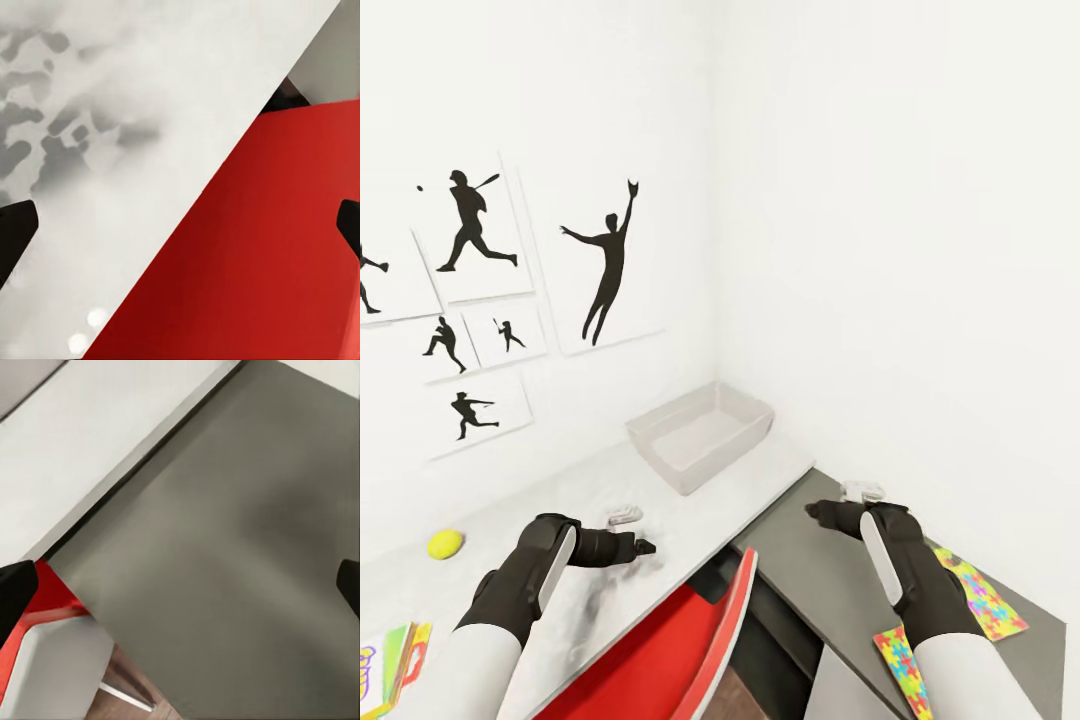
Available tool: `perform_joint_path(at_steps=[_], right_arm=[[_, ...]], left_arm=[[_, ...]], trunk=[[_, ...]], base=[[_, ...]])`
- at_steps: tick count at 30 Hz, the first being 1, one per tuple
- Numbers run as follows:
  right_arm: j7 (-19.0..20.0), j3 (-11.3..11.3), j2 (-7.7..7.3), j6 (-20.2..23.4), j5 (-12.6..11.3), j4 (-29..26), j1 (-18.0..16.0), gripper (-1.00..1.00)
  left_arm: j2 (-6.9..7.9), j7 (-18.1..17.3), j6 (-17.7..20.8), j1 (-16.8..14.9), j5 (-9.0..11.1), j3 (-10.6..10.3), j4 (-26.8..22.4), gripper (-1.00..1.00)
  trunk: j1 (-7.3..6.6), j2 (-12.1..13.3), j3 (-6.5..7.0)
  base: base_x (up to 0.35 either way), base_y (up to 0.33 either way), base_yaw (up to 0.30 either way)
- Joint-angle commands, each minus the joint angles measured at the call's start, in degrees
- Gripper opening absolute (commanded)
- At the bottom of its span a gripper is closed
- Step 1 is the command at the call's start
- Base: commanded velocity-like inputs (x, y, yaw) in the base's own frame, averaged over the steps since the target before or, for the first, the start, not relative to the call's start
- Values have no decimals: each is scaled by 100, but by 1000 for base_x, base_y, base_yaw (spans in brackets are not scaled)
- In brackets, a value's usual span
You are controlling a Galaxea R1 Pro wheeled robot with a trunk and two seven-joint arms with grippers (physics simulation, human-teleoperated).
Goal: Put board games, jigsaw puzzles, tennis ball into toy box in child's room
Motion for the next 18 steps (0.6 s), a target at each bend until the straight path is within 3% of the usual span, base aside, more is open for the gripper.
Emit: perform_joint_path(at_steps=[1, 12, 18], right_arm=[[-13, 3, 2, 26, -37, -7, -4, 100], [-14, 74, 2, 22, -39, 0, -4, 100], [-9, 74, 2, 21, -44, 2, -4, 100]], left_arm=[[-2, -16, 36, -6, 2, 11, -3, 100], [-2, -16, 51, -6, 2, 8, -3, 100], [-1, -16, 39, -6, 2, 8, -3, 100]], trunk=[[6, -14, -14], [6, -14, -14], [6, -14, -14]], base=[[174, -130, 270], [139, -118, 277], [248, -40, 92]])
